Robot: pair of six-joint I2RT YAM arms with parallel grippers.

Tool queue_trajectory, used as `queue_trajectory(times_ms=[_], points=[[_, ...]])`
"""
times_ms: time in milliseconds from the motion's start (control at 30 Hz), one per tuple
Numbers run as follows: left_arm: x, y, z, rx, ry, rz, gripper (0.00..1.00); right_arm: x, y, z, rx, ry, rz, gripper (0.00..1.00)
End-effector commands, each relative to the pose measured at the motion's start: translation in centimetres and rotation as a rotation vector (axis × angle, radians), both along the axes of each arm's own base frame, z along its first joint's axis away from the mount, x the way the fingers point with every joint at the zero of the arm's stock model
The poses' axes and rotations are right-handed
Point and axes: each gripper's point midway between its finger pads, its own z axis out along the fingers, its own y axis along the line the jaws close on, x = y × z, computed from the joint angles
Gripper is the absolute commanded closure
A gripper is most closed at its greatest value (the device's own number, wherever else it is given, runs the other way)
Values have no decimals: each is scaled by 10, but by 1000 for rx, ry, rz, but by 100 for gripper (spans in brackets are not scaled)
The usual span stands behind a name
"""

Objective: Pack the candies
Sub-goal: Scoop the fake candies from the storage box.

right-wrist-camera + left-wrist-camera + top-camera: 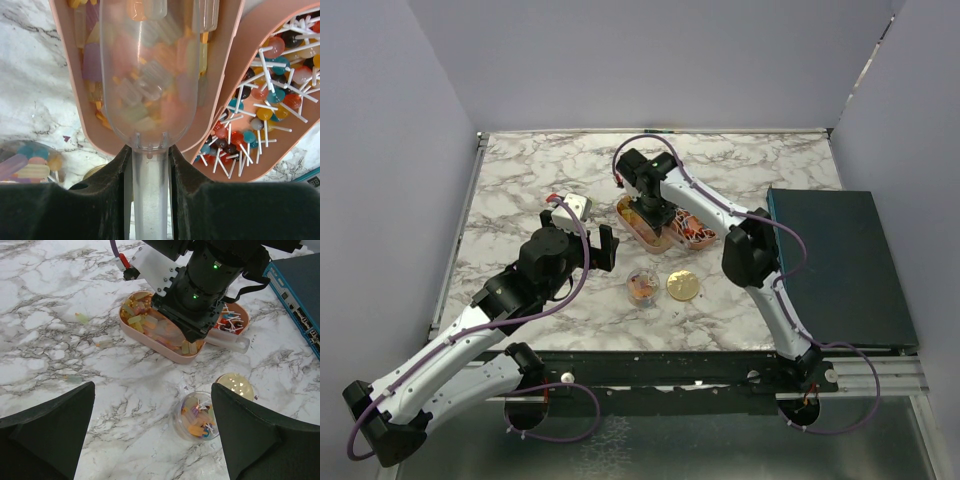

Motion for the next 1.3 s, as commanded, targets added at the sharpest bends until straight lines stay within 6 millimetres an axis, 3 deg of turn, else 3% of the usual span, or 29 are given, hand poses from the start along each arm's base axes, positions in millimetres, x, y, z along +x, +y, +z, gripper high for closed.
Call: queue_trajectory(times_ms=[0, 333, 567, 833, 1267], points=[[0, 5, -8, 28, 13, 20, 1, 8, 9, -24, 13, 11, 7, 99], [1, 4, -8, 30, 15, 20, 1, 4, 2, -28, 9, 13, -8, 99], [0, 4, -8, 28, 17, 18, 1, 5, -5, -18, -4, -19, -18, 100], [1, 5, -9, 31, 15, 26, 1, 5, 0, -12, 44, -42, -18, 100], [3, 11, -8, 37, 7, 56, 1, 5, 5, 34, 176, -159, -24, 100]])
